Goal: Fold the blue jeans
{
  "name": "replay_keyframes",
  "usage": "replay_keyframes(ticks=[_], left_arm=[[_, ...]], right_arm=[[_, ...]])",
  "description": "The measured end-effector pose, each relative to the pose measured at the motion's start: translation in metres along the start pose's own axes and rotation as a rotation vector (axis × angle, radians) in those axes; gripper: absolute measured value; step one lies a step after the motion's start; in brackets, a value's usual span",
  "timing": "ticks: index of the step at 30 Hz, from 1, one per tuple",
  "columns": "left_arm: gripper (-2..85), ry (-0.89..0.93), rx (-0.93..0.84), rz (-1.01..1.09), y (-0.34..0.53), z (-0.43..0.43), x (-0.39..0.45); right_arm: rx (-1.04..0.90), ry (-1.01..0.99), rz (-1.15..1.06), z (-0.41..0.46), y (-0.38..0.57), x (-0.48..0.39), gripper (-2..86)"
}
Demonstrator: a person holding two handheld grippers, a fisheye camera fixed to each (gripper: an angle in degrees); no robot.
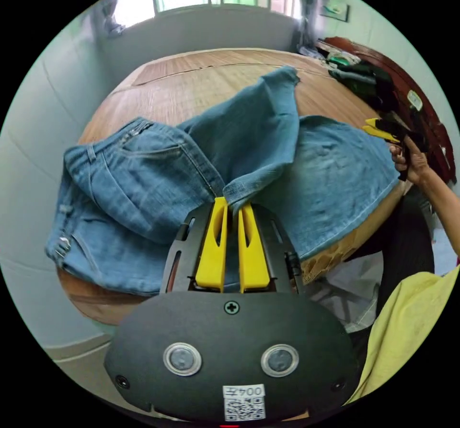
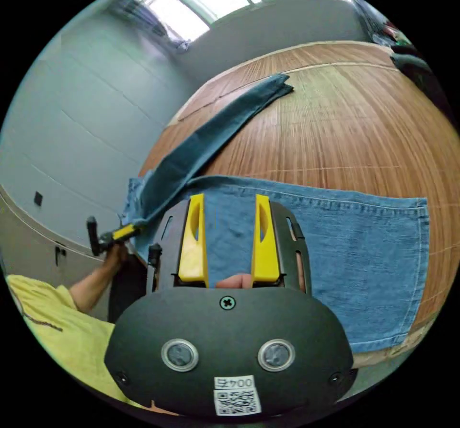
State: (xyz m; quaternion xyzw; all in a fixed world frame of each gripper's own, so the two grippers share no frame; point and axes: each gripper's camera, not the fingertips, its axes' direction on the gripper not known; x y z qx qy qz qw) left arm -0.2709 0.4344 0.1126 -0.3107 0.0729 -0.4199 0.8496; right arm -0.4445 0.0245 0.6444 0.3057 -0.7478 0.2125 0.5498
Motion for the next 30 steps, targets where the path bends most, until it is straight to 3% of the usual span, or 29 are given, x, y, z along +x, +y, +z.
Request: replay_keyframes(ticks=[4, 7, 20, 30], left_arm=[[1.3, 0.09, 0.134, -0.19, 0.035, 0.003, -0.024], [1.2, 0.073, 0.166, -0.179, 0.051, 0.002, -0.026], [1.0, 0.124, 0.237, -0.21, 0.104, 0.002, -0.05], [0.9, 0.136, 0.248, -0.213, 0.127, -0.003, -0.059]], right_arm=[[0.067, -0.211, 0.2, -0.013, -0.066, 0.035, 14.6], [0.098, -0.329, 0.311, -0.006, -0.113, 0.067, 13.7], [0.215, -0.453, 0.489, 0.028, -0.253, 0.181, 11.4], [0.175, -0.351, 0.436, 0.056, -0.293, 0.179, 10.2]])
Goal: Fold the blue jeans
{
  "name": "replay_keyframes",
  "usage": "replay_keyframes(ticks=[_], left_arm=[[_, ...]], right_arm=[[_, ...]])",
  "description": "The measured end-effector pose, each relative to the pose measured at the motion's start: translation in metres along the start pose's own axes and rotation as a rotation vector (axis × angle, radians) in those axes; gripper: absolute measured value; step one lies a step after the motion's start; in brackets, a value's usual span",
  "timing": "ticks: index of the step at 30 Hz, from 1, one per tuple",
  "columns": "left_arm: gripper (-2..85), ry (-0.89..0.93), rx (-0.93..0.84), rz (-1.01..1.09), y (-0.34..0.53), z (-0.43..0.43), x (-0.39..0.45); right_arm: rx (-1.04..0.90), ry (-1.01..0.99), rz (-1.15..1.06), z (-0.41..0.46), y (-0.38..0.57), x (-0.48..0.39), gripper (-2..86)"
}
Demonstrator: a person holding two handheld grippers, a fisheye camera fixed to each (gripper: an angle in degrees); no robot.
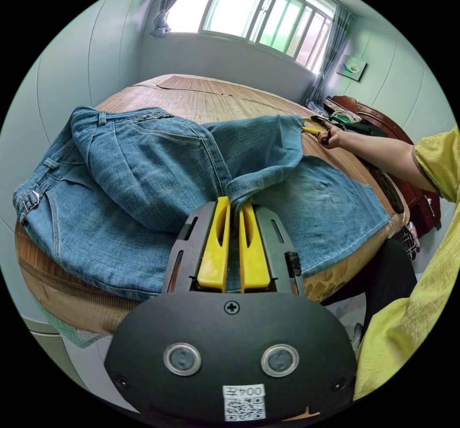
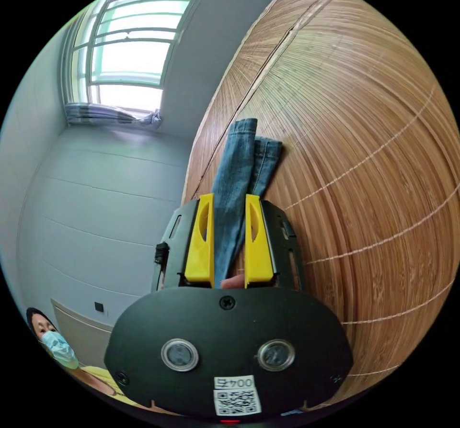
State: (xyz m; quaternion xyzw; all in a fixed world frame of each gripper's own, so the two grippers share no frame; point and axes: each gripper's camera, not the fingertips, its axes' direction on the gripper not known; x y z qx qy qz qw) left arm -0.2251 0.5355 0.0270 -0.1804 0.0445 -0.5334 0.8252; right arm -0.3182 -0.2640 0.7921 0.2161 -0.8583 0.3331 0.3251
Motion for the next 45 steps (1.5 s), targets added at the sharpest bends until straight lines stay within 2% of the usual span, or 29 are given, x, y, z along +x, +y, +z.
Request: replay_keyframes(ticks=[4, 7, 12, 18, 23, 27, 29, 33, 40, 42, 45], left_arm=[[0.9, 0.003, 0.002, -0.001, 0.005, -0.005, -0.003], [0.9, 0.005, 0.003, -0.002, 0.007, -0.008, -0.004], [0.9, 0.014, 0.003, -0.007, 0.008, -0.013, -0.006], [1.1, 0.028, 0.008, -0.017, 0.007, -0.019, -0.006], [1.6, 0.044, 0.014, -0.035, 0.001, -0.026, -0.004], [2.5, 0.041, -0.032, -0.016, -0.009, -0.035, 0.004], [4.1, 0.112, -0.081, -0.012, -0.016, -0.048, 0.005], [7.7, 0.161, -0.047, -0.019, -0.018, -0.084, 0.003], [11.3, 0.163, 0.017, -0.108, -0.056, -0.131, -0.005], [11.4, 0.12, 0.043, -0.147, -0.073, -0.133, -0.002], [13.4, 0.02, -0.034, -0.16, -0.11, -0.108, 0.009]], right_arm=[[-0.028, -0.002, -0.02, 0.017, 0.007, -0.01, 8.2], [-0.088, -0.002, -0.012, 0.037, 0.016, -0.016, 3.4], [-0.033, 0.048, -0.101, 0.03, 0.037, -0.072, 0.3], [-0.04, 0.217, -0.332, -0.04, 0.095, -0.193, -0.5], [-0.07, 0.343, -0.508, -0.149, 0.204, -0.248, -0.6], [-0.147, 0.445, -0.523, -0.19, 0.28, -0.232, -0.7], [-0.173, 0.519, -0.465, -0.197, 0.322, -0.198, -0.6], [-0.239, 0.574, -0.335, -0.179, 0.361, -0.132, -0.5], [-0.168, 0.471, -0.166, -0.161, 0.392, -0.079, -0.6], [-0.142, 0.426, -0.128, -0.164, 0.394, -0.073, -0.6], [-0.12, 0.387, -0.098, -0.165, 0.398, -0.067, -0.6]])
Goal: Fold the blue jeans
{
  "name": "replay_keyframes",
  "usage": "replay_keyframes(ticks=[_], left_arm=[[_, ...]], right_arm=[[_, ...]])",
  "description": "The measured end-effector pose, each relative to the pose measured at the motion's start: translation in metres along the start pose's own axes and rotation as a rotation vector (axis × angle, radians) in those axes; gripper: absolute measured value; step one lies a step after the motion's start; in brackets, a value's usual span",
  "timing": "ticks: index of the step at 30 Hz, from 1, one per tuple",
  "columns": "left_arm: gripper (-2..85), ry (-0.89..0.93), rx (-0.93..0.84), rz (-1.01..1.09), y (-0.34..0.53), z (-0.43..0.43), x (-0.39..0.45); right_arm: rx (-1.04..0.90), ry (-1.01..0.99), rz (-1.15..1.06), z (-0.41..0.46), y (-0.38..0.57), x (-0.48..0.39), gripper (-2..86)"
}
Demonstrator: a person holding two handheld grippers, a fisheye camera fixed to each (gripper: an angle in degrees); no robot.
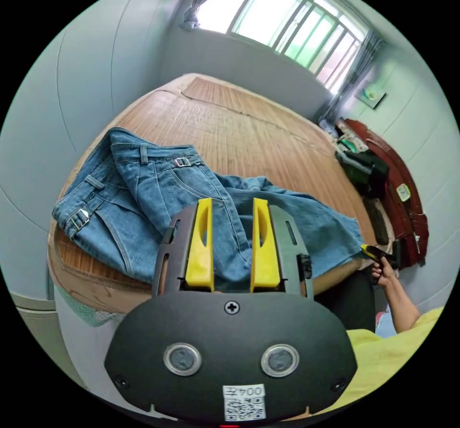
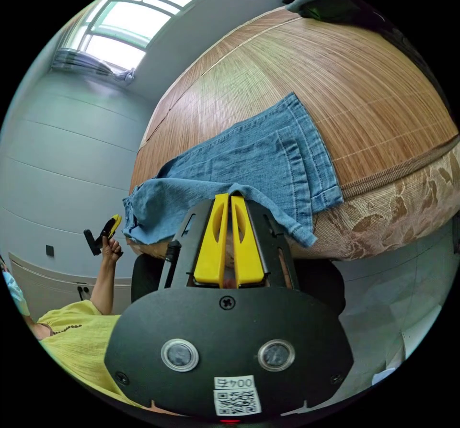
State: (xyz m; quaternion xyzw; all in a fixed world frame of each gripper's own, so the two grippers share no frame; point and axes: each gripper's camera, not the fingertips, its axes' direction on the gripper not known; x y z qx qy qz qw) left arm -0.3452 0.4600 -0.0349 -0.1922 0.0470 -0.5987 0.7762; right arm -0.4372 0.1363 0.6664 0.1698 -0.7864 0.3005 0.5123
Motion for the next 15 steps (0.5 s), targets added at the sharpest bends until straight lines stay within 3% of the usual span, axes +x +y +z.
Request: replay_keyframes(ticks=[7, 10, 15], left_arm=[[20.6, -0.283, -0.286, 0.047, -0.082, 0.092, 0.036], [21.3, -0.284, -0.347, 0.014, -0.109, 0.109, 0.035], [18.5, -0.206, -0.276, -0.082, -0.134, 0.095, 0.03]], right_arm=[[-0.003, -0.014, 0.023, 0.007, 0.01, 0.0, -0.6], [0.002, -0.025, 0.025, 0.004, 0.012, -0.002, -0.6], [0.009, -0.026, 0.026, 0.001, 0.015, -0.005, -0.5]])
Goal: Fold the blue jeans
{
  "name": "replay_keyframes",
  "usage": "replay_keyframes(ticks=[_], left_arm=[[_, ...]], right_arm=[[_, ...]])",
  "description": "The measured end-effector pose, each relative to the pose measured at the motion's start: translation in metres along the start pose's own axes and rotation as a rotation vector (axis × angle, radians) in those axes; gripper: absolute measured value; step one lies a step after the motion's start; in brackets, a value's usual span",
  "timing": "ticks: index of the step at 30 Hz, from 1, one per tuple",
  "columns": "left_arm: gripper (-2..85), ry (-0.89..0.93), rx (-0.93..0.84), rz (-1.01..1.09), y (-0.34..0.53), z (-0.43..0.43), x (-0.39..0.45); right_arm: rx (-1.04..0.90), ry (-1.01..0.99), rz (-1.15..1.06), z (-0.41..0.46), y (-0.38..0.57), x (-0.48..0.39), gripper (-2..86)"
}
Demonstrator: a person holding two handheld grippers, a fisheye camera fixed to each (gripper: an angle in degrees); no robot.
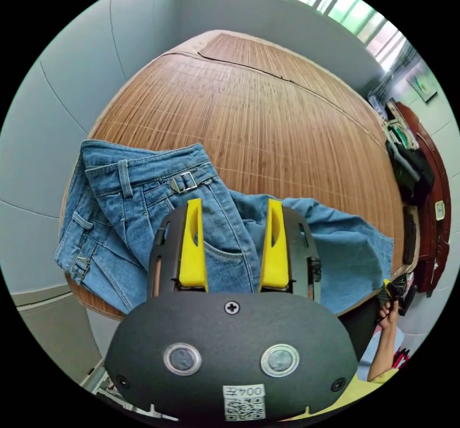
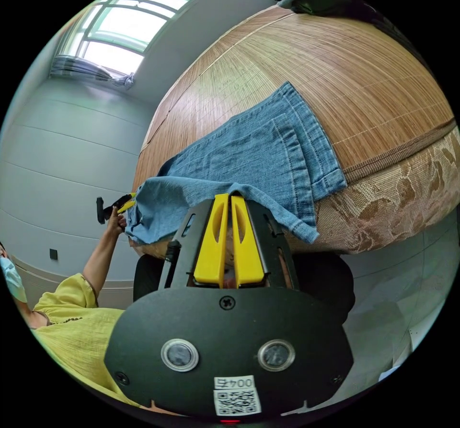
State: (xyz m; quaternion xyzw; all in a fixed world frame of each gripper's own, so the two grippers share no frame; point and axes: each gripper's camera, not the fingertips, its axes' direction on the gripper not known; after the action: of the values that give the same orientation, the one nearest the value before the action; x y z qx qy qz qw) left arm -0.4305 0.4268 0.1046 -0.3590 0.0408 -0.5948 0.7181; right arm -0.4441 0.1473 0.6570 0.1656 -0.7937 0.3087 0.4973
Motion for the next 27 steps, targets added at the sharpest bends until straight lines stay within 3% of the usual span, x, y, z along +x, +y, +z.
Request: replay_keyframes(ticks=[8, 14, 16, 23, 27], left_arm=[[17.6, -0.305, -0.133, 0.225, -0.012, 0.018, 0.041], [4.9, -0.237, -0.149, 0.223, -0.014, -0.021, 0.001], [4.0, -0.138, -0.137, 0.204, -0.014, -0.046, -0.022], [2.7, 0.357, 0.216, -0.085, -0.003, -0.177, -0.158], [2.4, 0.486, 0.254, -0.189, -0.029, -0.2, -0.202]], right_arm=[[0.016, 0.017, -0.006, -0.009, 0.007, -0.009, -0.5], [0.059, -0.023, -0.05, -0.046, 0.005, -0.028, -0.5], [0.076, -0.043, -0.079, -0.062, -0.001, -0.041, -0.5], [0.175, -0.172, -0.075, -0.119, -0.06, -0.083, -0.7], [0.207, -0.269, -0.06, -0.13, -0.134, -0.111, -0.7]])
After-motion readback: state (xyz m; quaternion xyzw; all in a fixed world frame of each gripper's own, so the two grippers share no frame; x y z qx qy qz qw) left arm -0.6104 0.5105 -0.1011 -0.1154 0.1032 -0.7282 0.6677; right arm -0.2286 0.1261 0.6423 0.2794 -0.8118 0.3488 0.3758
